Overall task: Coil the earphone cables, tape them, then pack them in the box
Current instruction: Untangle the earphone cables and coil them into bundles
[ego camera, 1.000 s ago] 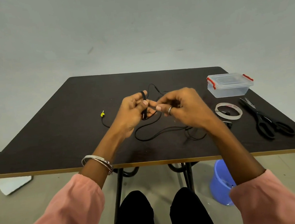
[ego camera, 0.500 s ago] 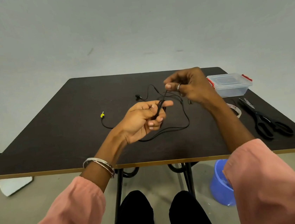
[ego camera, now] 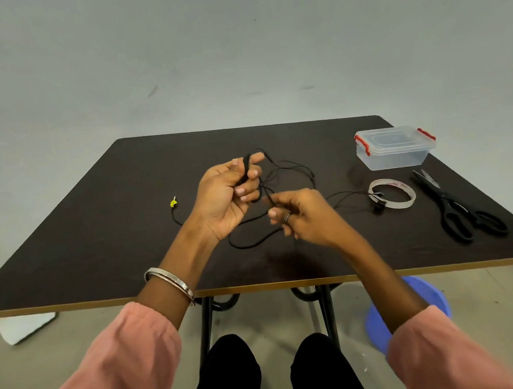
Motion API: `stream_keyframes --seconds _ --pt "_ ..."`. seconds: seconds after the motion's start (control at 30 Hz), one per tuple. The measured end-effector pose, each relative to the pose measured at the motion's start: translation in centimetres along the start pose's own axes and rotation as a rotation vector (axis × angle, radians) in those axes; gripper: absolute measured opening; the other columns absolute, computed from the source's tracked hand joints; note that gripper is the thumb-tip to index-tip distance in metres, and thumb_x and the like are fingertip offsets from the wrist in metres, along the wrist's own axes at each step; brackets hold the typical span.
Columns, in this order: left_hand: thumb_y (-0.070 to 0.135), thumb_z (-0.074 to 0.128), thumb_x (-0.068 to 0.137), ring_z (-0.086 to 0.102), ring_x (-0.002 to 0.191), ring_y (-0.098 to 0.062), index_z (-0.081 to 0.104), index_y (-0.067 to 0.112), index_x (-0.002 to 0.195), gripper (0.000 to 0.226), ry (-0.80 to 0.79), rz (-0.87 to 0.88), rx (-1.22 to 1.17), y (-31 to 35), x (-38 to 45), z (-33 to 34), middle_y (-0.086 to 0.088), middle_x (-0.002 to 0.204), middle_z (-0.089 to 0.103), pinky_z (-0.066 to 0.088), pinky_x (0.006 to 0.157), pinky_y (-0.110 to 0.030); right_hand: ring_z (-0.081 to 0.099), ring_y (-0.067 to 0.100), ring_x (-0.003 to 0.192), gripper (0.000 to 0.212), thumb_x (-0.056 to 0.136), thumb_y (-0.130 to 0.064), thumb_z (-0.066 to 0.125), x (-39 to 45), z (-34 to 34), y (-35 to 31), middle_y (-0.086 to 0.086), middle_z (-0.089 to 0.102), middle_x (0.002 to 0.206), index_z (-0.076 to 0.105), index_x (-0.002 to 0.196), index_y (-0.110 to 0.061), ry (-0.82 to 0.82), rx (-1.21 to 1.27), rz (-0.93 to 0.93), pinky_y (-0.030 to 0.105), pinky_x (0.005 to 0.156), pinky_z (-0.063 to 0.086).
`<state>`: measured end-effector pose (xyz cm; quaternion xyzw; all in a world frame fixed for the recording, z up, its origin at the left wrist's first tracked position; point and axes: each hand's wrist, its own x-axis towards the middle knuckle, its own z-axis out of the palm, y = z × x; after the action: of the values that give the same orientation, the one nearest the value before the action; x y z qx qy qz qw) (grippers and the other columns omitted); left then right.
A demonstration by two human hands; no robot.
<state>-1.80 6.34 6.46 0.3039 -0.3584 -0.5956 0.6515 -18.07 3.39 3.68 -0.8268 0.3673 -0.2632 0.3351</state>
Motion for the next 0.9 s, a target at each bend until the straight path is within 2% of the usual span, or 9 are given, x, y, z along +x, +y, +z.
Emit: stream_keyframes --seconds 0.1,0.17,0.27,0.33,0.47,0.57,0.7,0.8,0.9 --pt "0.004 0.031 0.102 0.038 0.044 -0.004 0.049 -0.010 0.121 0.030 0.045 0.050 -0.024 0.4 0.2 0.0 -0.003 0.071 0.057 0.034 0.043 -0.016 0.053 0.003 0.054 0.033 0.096 0.002 0.046 -0.3 0.9 -0.7 0.004 0.060 0.081 0.055 0.126 -0.004 0.001 -0.053 -0.024 0.030 0.064 0.052" --pt "0.004 0.032 0.102 0.039 0.044 -0.004 0.049 -0.009 0.120 0.028 0.071 0.075 -0.051 0.8 0.3 -0.2 -0.003 0.073 0.060 0.034 0.043 -0.016 0.055 0.012 0.061 0.035 0.098 -0.004 0.042 -0.2 1.4 -1.2 0.005 0.062 0.087 0.051 0.131 -0.012 -0.040 -0.046 0.067 0.040 0.077 0.056" --pt "0.003 0.033 0.102 0.041 0.045 -0.004 0.050 -0.007 0.114 0.024 0.118 0.114 -0.033 1.5 0.6 -0.5 -0.002 0.073 0.064 0.034 0.043 -0.016 0.059 0.012 0.082 0.063 0.092 0.006 0.041 -0.3 2.0 -1.6 0.000 0.063 0.101 0.026 0.149 -0.017 -0.131 -0.279 0.050 0.029 0.090 0.052" --pt "0.002 0.033 0.102 0.043 0.045 -0.005 0.051 -0.003 0.105 0.019 0.153 0.136 0.020 1.7 0.6 -0.6 -0.003 0.073 0.067 0.036 0.045 -0.017 0.061 0.012 0.091 0.056 0.093 0.004 0.043 -0.7 2.0 -2.1 0.001 0.063 0.100 0.035 0.145 -0.014 -0.143 -0.344 -0.004 0.030 0.091 0.052" --pt "0.001 0.034 0.102 0.046 0.048 -0.009 0.050 0.003 0.094 0.019 0.224 0.147 0.191 1.2 0.4 -0.7 -0.006 0.075 0.069 0.040 0.048 -0.020 0.062 0.018 0.086 0.020 0.096 -0.010 0.048 -0.9 1.2 -3.2 0.002 0.063 0.093 0.060 0.111 -0.008 -0.071 -0.450 -0.136 0.037 0.078 0.055" --pt "0.004 0.035 0.103 0.050 0.051 -0.010 0.052 0.006 0.088 0.024 0.235 0.159 0.341 0.3 0.3 -0.9 -0.010 0.081 0.066 0.044 0.051 -0.021 0.055 0.015 0.075 0.015 0.096 -0.018 0.052 -1.0 0.3 -3.9 -0.002 0.058 0.080 0.064 0.093 -0.009 -0.032 -0.453 -0.225 0.033 0.069 0.048" --pt "0.003 0.035 0.103 0.064 0.058 -0.010 0.053 0.004 0.102 0.018 0.189 0.148 0.408 -0.6 0.2 -0.8 -0.009 0.083 0.068 0.054 0.063 -0.025 0.052 0.004 0.059 0.013 0.090 -0.021 0.063 -1.0 -0.9 -4.7 -0.003 0.063 0.073 0.070 0.092 -0.010 0.030 -0.318 -0.246 0.011 0.056 0.038" --pt "0.004 0.037 0.103 0.068 0.065 -0.011 0.044 -0.005 0.130 0.029 0.132 0.101 0.499 -1.1 0.1 -0.8 -0.003 0.079 0.071 0.056 0.066 -0.024 0.055 0.007 0.052 0.013 0.089 -0.020 0.066 -0.2 -2.5 -4.9 -0.003 0.066 0.070 0.072 0.092 -0.010 0.069 -0.289 -0.213 0.013 0.050 0.041" --pt "0.007 0.033 0.104 0.067 0.066 -0.014 0.052 -0.004 0.121 0.028 -0.009 0.062 0.649 -1.1 -0.3 -0.9 -0.003 0.079 0.072 0.052 0.068 -0.028 0.059 -0.001 0.052 0.008 0.087 -0.019 0.068 0.8 -4.6 -5.0 -0.008 0.067 0.072 0.073 0.091 -0.014 0.127 -0.175 -0.183 0.011 0.051 0.044"
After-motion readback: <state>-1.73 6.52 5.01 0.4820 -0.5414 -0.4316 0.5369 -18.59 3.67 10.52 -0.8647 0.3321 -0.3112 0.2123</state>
